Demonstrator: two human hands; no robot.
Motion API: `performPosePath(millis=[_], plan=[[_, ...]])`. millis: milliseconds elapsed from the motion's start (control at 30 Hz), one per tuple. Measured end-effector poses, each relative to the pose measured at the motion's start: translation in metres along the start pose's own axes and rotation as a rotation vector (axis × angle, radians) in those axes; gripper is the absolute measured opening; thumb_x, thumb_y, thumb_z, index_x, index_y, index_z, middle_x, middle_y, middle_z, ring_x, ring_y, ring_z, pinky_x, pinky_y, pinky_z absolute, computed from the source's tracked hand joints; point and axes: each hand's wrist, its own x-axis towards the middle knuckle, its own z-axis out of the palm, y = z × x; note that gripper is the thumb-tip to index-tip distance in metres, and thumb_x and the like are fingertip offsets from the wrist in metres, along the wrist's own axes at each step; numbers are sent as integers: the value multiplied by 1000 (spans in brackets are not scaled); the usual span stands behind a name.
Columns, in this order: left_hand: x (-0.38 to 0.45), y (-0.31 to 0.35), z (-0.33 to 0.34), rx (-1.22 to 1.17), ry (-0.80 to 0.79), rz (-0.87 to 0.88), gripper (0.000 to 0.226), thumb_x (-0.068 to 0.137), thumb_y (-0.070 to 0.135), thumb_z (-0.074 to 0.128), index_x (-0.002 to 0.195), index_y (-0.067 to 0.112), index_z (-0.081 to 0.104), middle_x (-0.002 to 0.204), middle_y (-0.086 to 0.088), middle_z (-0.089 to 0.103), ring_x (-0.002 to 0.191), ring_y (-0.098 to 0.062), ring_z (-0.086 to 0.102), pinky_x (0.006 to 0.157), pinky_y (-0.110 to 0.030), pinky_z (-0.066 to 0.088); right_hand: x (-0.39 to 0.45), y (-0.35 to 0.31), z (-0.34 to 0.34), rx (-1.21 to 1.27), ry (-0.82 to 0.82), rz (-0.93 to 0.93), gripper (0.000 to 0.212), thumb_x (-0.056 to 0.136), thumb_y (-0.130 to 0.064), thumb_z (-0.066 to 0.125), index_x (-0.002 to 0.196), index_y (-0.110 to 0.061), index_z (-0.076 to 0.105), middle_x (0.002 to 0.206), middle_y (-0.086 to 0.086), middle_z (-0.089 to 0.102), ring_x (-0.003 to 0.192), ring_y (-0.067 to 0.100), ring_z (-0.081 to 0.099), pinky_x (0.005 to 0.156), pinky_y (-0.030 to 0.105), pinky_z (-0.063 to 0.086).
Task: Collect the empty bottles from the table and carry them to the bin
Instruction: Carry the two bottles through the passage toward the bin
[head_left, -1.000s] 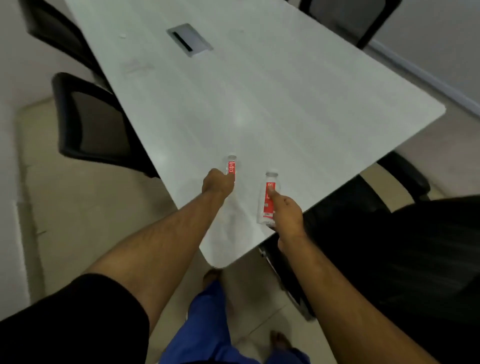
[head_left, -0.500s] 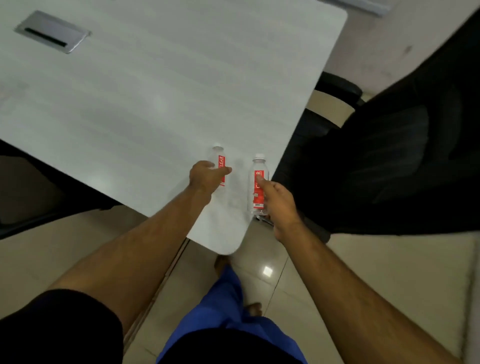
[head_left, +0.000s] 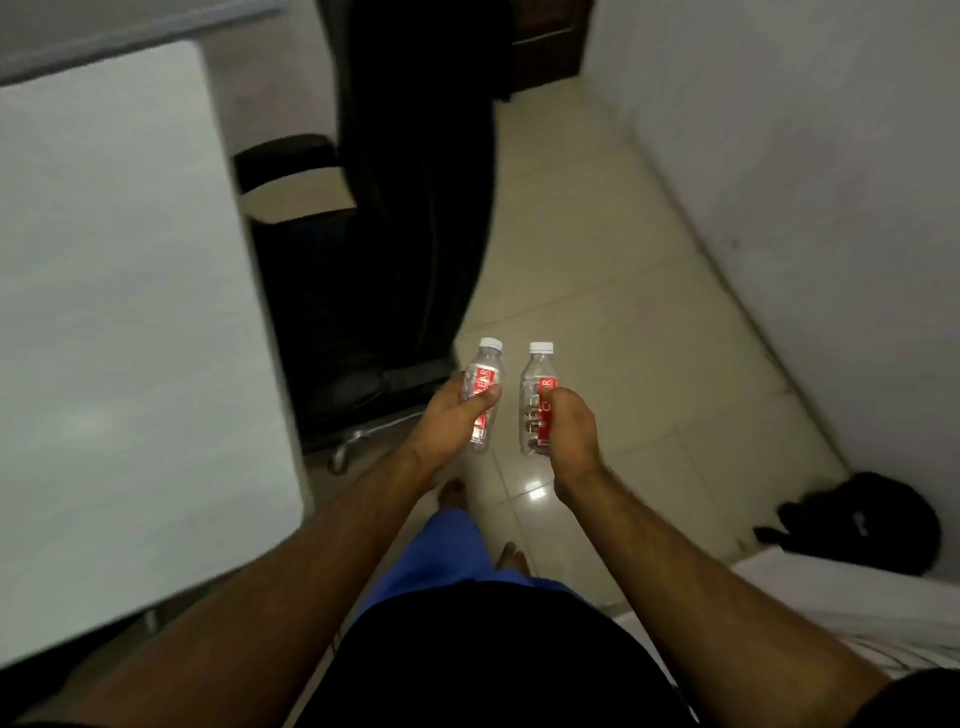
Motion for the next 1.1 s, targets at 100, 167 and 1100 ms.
performPosePath(millis=[100,167,1100], plan=[[34,22,56,79,-192,-17,34,97,22,59,130,14,59,104,-6,69,89,-17,66,73,-27,53,21,-10,-53,89,164,-29,17,92,-27,55,93,-13,63,83,8,63,74,21,59,64,32,49],[56,38,87,106,-291,-34,33,97,16,57,130,17,59,104,-7,70,84,-15,67,68,-25,53,36,-16,-80,154,255,-41,16,97,-21,58,104,-9,65,84,5,66,72,16,62,61,29,51],[189,90,702,1091,-1186,-42,33,90,12,68,122,7,66,108,-14,74,97,-28,73,77,-36,61,160,-39,-507,965,1188,61,42,92,-33,70,128,-14,60,109,14,73,92,29,71,70,40,62]])
